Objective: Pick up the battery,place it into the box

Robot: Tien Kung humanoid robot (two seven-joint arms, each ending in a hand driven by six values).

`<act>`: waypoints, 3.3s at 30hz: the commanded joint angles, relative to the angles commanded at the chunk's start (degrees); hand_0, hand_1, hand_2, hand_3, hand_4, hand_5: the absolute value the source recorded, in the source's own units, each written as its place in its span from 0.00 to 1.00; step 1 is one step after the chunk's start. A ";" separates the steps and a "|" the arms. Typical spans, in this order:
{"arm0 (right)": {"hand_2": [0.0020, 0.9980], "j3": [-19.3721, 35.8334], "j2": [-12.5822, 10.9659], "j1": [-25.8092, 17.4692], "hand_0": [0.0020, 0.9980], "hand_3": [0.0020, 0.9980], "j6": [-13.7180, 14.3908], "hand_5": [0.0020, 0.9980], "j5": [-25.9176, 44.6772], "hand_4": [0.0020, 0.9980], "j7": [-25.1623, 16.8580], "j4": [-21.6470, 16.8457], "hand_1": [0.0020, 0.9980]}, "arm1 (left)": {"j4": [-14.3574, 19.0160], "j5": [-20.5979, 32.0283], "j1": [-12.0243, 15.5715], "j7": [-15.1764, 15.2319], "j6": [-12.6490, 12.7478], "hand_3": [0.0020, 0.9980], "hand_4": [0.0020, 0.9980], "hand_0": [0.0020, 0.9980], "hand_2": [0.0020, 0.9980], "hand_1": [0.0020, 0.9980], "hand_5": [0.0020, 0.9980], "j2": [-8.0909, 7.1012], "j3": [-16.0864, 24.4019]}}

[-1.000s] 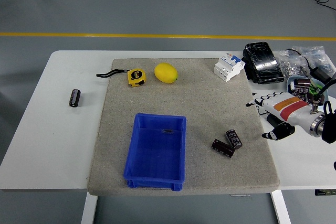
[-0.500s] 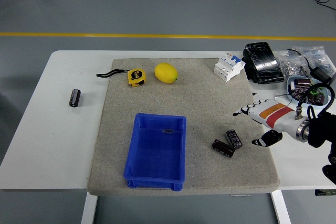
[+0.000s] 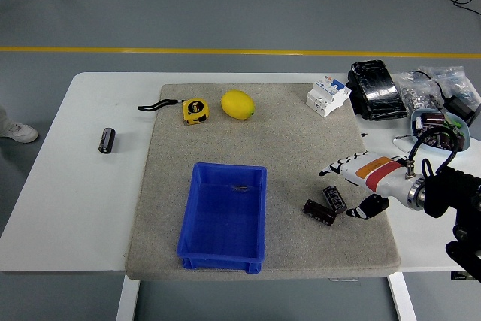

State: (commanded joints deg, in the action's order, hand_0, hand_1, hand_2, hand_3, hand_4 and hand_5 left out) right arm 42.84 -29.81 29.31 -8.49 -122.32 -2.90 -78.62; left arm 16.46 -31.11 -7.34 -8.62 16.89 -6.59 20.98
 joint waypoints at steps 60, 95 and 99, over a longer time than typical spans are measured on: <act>0.54 -2.82 0.81 1.33 0.50 0.51 3.17 0.05 4.20 0.68 -1.06 5.89 0.50 | 0.08 -2.76 -0.48 -0.88 -0.41 0.68 0.69 0.70 0.72 0.68 0.71 -0.02 1.20; 0.77 -8.16 13.69 6.85 0.60 1.00 -3.00 0.23 3.45 0.92 6.18 -11.35 0.64 | -0.14 -3.03 0.22 -0.77 0.68 0.68 0.70 0.70 0.71 0.67 0.71 -0.19 1.93; 0.85 -8.55 13.86 7.44 0.66 1.00 -3.11 0.26 3.81 0.97 6.52 -11.03 0.69 | -0.14 -3.30 0.29 -0.85 0.80 0.67 0.70 0.70 0.71 0.66 0.71 -0.32 2.11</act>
State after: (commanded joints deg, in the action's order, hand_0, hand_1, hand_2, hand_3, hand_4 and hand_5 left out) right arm 34.29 -15.94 36.75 -11.59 -118.50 3.62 -89.65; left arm 16.32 -34.41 -7.05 -9.47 17.69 -6.91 23.09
